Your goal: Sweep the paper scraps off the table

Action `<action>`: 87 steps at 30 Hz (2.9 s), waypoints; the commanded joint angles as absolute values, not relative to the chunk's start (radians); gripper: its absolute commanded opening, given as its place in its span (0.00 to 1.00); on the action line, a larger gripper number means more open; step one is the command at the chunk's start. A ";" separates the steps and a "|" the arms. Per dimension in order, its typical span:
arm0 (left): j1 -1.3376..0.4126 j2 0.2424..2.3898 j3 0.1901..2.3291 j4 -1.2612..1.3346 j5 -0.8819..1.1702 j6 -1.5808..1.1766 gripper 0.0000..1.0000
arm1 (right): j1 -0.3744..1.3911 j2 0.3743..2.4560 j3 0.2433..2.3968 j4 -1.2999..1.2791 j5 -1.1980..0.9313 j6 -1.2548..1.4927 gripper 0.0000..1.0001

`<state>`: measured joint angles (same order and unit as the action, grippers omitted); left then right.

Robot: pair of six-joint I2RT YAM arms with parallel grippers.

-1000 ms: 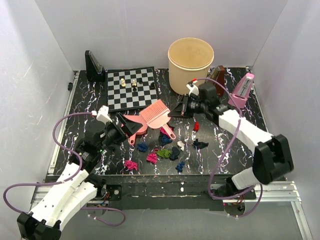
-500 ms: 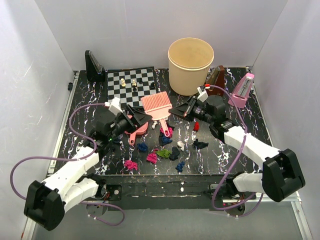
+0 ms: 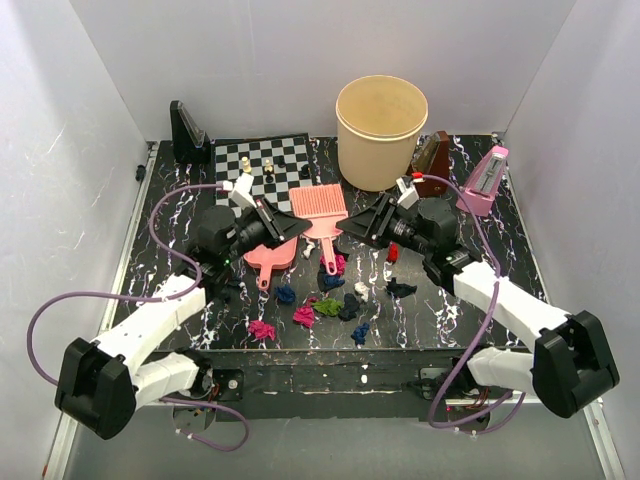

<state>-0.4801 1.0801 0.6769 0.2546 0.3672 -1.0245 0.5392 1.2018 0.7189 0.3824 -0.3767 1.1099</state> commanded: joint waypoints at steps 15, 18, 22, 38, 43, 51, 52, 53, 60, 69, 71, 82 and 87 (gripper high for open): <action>-0.477 1.265 0.931 0.132 1.000 -0.871 0.00 | 0.511 1.129 0.995 -0.188 -0.742 0.539 0.88; -0.477 1.259 0.942 0.137 1.002 -0.874 0.00 | 0.500 1.144 0.989 -0.201 -0.767 0.520 0.87; -0.477 1.284 0.963 0.138 1.054 -0.888 0.00 | 0.492 1.167 0.982 -0.131 -0.836 0.517 0.75; -0.476 1.160 0.983 -0.129 0.674 -0.719 0.95 | 0.434 1.192 0.872 0.148 -0.829 0.748 0.01; -0.476 1.080 0.806 0.148 0.666 -0.878 0.97 | 0.430 1.146 0.772 0.455 -0.766 0.931 0.01; -0.477 1.066 0.658 0.452 0.623 -1.057 0.87 | 0.439 1.245 0.583 1.177 -0.652 1.340 0.01; -0.480 1.049 0.646 0.475 0.594 -1.063 0.87 | 0.448 1.255 0.563 1.233 -0.620 1.360 0.01; -0.486 1.036 0.634 0.479 0.551 -1.062 0.87 | 0.460 1.262 0.549 1.267 -0.579 1.368 0.01; -0.523 0.925 0.549 0.527 0.279 -1.000 0.84 | 0.548 1.259 0.514 1.282 -0.339 1.287 0.01; -0.529 0.928 0.604 0.463 0.262 -0.908 0.77 | 0.552 1.295 0.572 1.249 -0.347 1.279 0.01; -0.529 0.939 0.621 0.459 0.291 -0.896 0.71 | 0.551 1.322 0.586 1.252 -0.360 1.307 0.01; -0.529 0.973 0.680 0.393 0.410 -0.903 0.18 | 0.552 1.445 0.614 1.373 -0.419 1.400 0.01; -0.529 0.986 0.692 0.382 0.457 -0.919 0.10 | 0.551 1.434 0.612 1.350 -0.428 1.367 0.01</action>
